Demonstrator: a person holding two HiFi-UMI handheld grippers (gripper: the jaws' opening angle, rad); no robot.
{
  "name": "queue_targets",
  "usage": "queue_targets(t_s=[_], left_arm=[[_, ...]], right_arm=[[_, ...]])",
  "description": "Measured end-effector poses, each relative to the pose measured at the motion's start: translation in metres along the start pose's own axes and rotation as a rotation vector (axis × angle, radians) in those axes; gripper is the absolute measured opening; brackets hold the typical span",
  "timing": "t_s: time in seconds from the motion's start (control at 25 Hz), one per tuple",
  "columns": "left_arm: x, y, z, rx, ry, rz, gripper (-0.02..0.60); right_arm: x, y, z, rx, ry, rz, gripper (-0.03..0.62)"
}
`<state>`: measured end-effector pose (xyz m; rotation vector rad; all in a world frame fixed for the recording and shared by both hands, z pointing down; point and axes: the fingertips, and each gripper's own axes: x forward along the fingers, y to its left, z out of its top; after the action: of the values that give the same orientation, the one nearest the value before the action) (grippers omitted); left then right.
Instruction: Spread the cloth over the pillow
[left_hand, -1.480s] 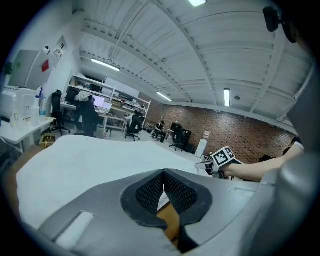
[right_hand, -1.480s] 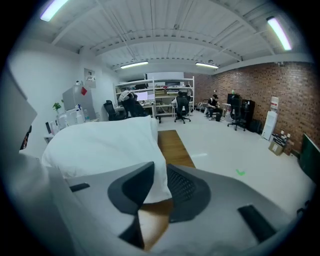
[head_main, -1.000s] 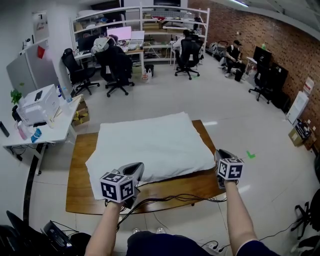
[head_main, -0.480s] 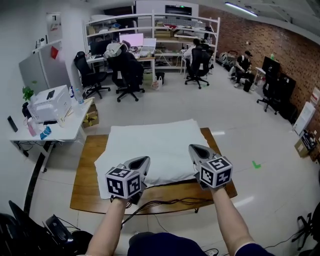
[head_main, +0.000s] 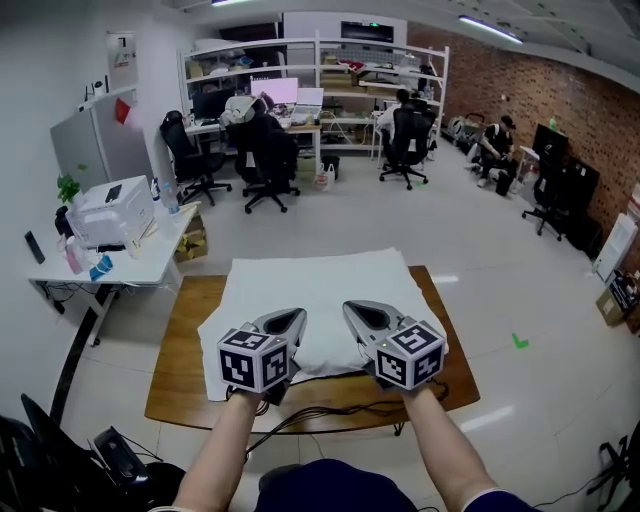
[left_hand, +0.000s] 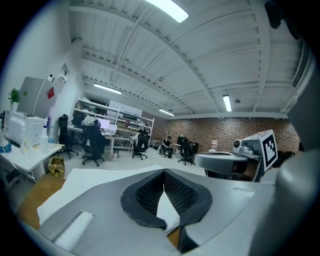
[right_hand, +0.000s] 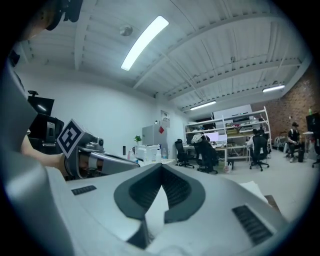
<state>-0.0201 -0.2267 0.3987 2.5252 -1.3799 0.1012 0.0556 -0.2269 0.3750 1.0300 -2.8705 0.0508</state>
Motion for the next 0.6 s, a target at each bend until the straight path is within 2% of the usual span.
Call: queue_targets(t_s=[0.12,0.6], left_arm=[[-0.001,-0.001,0.007,0.023,-0.008,0.000,0.000],[0.008,0.000,0.011,0.033,0.005,-0.005,0.000]], right_arm=[[0.001,0.008,0.003,-0.017,-0.002,0.028,0.003],[0.011,-0.002,0.007,-0.036,-0.011,0.021,0.003]])
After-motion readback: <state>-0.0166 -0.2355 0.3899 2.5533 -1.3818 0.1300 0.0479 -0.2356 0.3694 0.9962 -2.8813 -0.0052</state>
